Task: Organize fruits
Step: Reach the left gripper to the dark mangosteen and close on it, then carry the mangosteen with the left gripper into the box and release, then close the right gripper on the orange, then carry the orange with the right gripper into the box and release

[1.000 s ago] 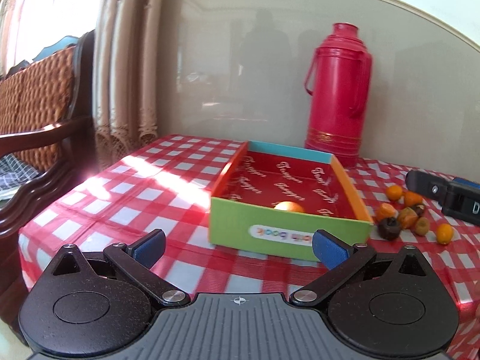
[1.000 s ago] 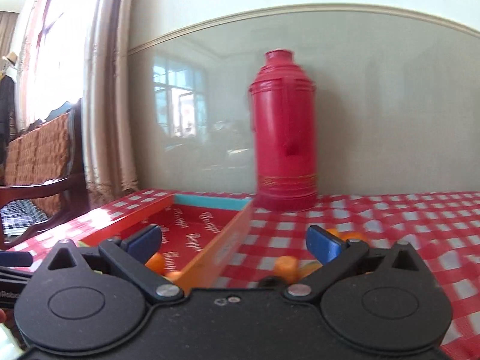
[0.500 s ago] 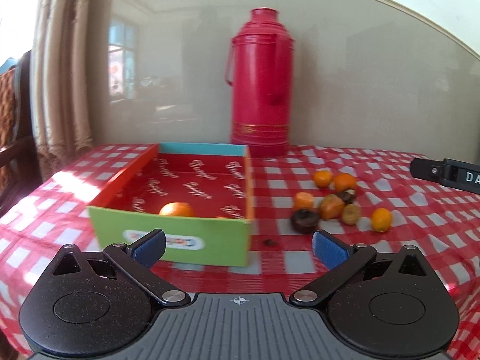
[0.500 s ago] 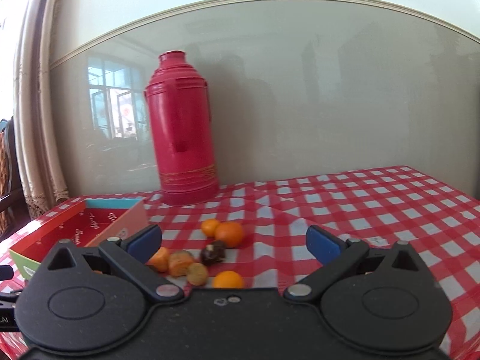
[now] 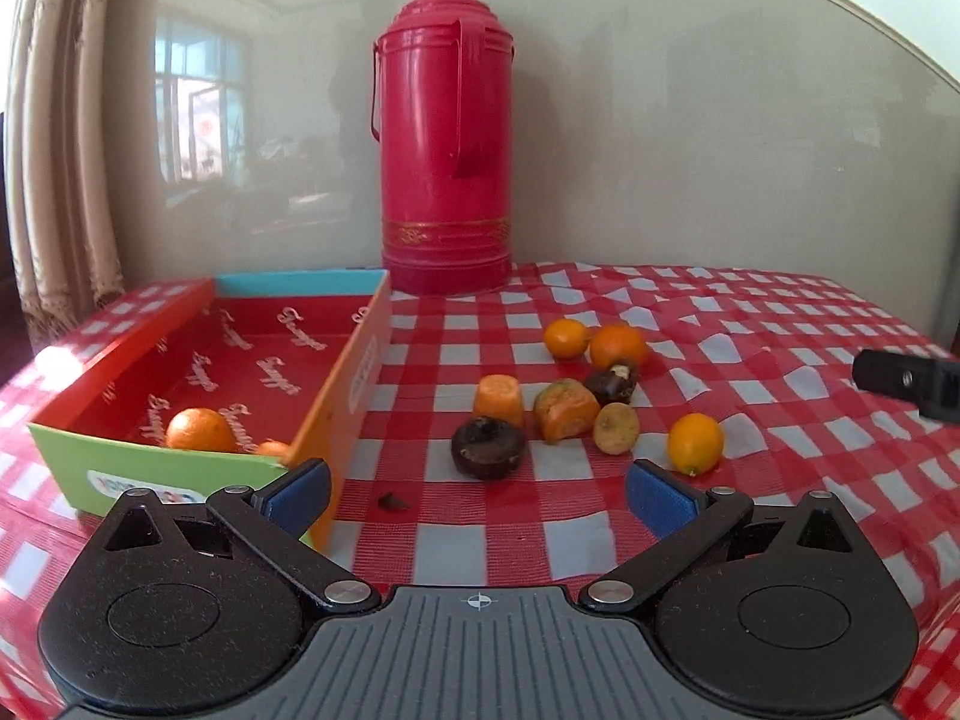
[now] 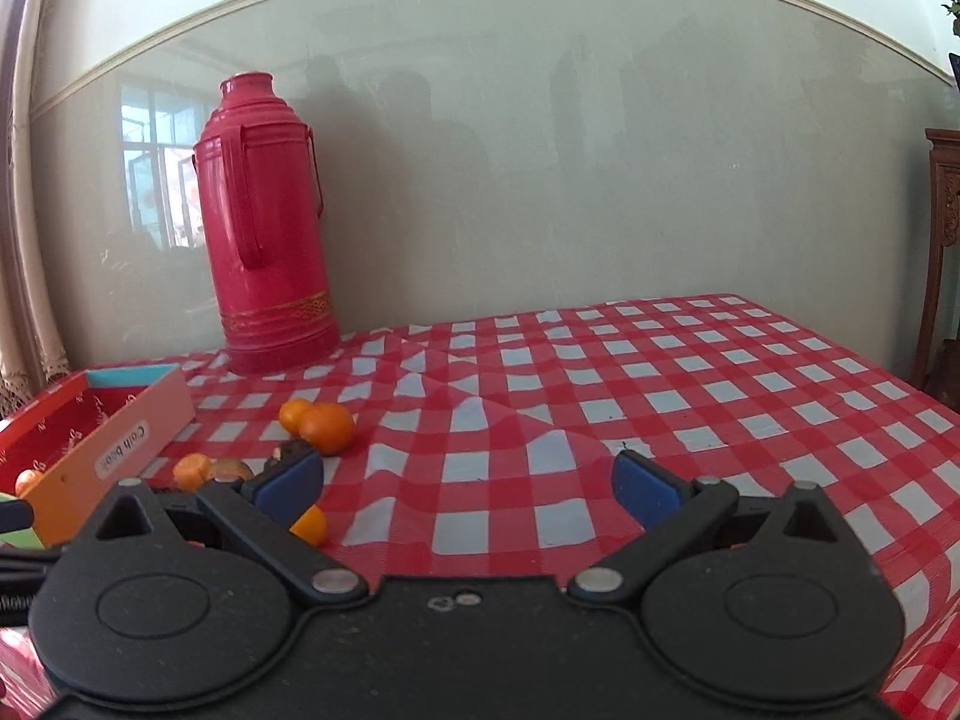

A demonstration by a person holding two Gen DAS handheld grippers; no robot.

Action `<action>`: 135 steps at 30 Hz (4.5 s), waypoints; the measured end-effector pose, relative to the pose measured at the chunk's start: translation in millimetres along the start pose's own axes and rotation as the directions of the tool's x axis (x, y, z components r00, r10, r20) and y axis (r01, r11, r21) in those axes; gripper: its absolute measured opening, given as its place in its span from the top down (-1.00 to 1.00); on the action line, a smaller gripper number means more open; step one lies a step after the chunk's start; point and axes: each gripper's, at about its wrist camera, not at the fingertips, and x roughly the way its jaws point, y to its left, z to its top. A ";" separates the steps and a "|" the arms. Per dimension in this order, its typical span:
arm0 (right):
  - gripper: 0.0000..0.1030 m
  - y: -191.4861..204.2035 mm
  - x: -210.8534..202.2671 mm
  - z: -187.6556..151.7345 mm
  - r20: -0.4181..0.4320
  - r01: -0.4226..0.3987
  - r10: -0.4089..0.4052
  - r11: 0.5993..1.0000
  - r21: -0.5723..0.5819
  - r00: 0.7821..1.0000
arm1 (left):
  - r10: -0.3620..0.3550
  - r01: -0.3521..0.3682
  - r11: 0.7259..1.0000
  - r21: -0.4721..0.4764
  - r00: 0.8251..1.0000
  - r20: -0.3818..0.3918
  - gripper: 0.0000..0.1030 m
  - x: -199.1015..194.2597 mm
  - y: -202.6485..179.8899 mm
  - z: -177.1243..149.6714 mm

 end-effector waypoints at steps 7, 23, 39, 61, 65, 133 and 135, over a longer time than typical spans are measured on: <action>-0.89 -14.3 5.6 -1.8 -0.018 0.010 -0.010 1.000 0.003 1.000 | 0.023 -0.023 0.999 0.042 1.000 0.007 -0.99 19.0 -21.4 2.9; -0.89 -23.1 34.0 2.0 -0.061 0.029 -0.024 0.995 0.094 0.998 | 0.041 -0.047 0.997 -0.055 0.995 -0.093 -0.07 73.8 -10.9 8.4; -0.89 16.1 37.3 -0.1 -0.081 0.010 -0.007 0.999 0.038 0.997 | 0.075 -0.079 0.996 0.027 0.989 0.128 0.25 15.6 18.4 21.7; -0.89 70.2 33.7 -5.2 -0.078 -0.076 0.066 0.988 -0.135 0.995 | 0.241 -0.229 0.967 -0.115 0.965 0.100 -1.00 -3.2 112.5 11.8; -0.89 64.4 30.9 -4.7 -0.074 -0.065 0.056 0.990 -0.125 0.996 | 0.231 -0.221 0.970 -0.101 0.968 0.098 -1.00 -13.4 106.9 9.3; 0.53 175.1 29.4 -1.9 0.038 -0.275 0.286 0.945 -0.176 0.958 | 0.334 -0.327 0.927 -0.185 0.942 0.011 -1.00 -58.2 202.4 -24.7; 0.53 189.1 27.2 -2.8 0.044 -0.312 0.326 0.930 -0.193 0.944 | 0.340 -0.333 0.924 -0.188 0.940 0.005 -1.00 -58.1 205.4 -26.0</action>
